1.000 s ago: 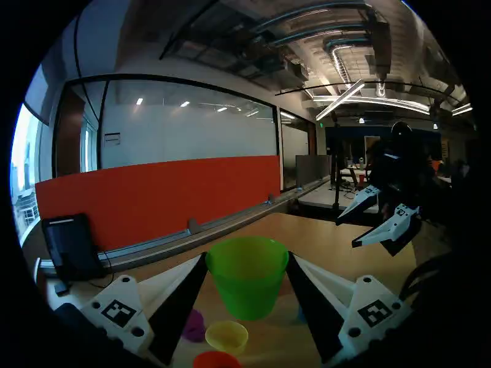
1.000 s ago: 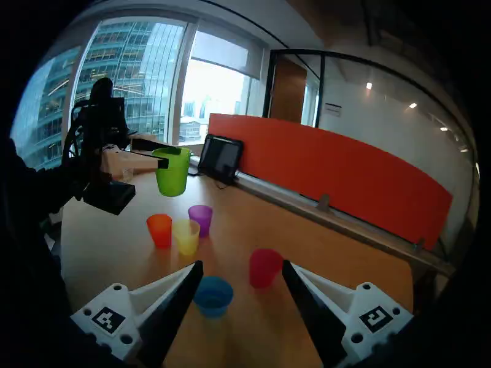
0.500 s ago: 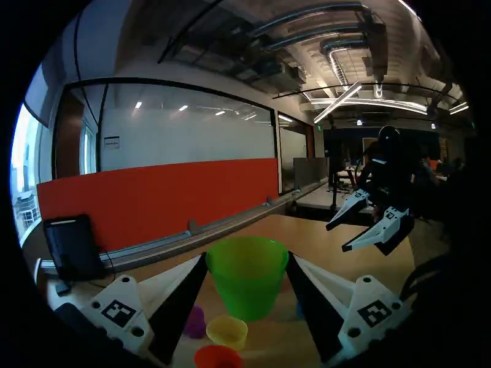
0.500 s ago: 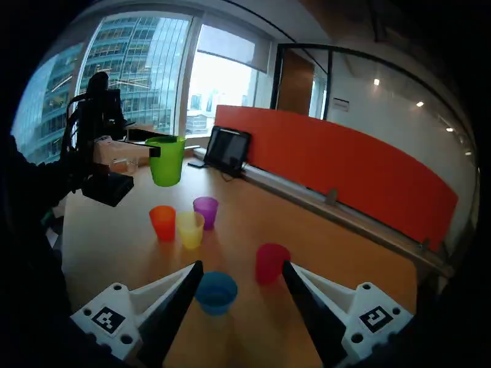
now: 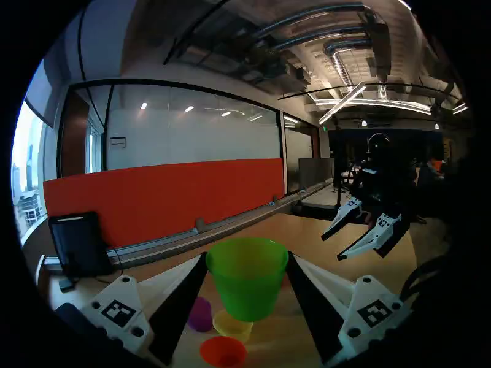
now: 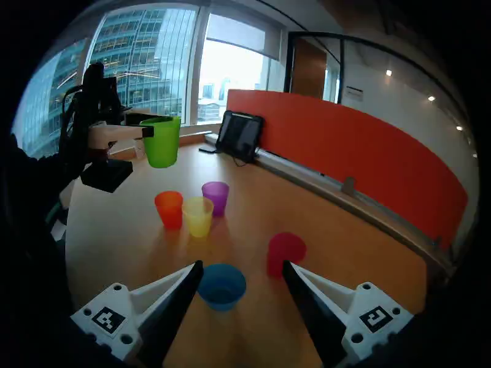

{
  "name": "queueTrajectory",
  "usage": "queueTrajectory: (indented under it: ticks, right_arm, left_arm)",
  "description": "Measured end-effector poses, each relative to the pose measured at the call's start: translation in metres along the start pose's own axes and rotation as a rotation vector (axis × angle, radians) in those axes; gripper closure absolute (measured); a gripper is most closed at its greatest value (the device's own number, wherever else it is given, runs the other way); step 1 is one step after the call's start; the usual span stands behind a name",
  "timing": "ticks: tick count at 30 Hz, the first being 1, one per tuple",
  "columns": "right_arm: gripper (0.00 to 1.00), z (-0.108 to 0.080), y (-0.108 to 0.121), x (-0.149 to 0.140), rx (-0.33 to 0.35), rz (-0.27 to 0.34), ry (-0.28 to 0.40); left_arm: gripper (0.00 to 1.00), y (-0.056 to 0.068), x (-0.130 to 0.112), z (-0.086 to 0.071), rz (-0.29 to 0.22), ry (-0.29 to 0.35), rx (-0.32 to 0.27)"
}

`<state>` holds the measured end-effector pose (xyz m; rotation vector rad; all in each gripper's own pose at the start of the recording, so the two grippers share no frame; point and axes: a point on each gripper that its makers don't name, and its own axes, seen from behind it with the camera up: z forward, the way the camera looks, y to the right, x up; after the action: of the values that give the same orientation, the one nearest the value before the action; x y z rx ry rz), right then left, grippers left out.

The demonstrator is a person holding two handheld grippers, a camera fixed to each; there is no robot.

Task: Pour water

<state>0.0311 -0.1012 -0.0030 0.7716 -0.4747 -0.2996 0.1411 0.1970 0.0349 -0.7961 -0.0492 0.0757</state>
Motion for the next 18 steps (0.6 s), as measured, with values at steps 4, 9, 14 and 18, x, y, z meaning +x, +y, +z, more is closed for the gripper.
queueTrajectory:
  ticks: [4, 9, 14, 18]
  right_arm:
    - [0.0, 0.009, -0.007, -0.011, 0.035, 0.001, -0.034]
    - [0.0, 0.02, -0.02, -0.028, 0.083, 0.006, -0.083]
    - [0.0, 0.031, -0.029, -0.045, 0.115, 0.015, -0.134]
    - [0.0, 0.039, -0.032, -0.057, 0.123, 0.021, -0.162]
  left_arm:
    - [0.1, 0.0, 0.001, -0.003, 0.004, 0.002, 0.003]
    - [0.1, -0.001, 0.002, -0.006, 0.004, 0.001, 0.008]
    - [0.1, -0.004, 0.002, -0.008, 0.006, 0.0, 0.013]
    - [0.1, -0.007, 0.001, -0.01, 0.007, 0.001, 0.017]
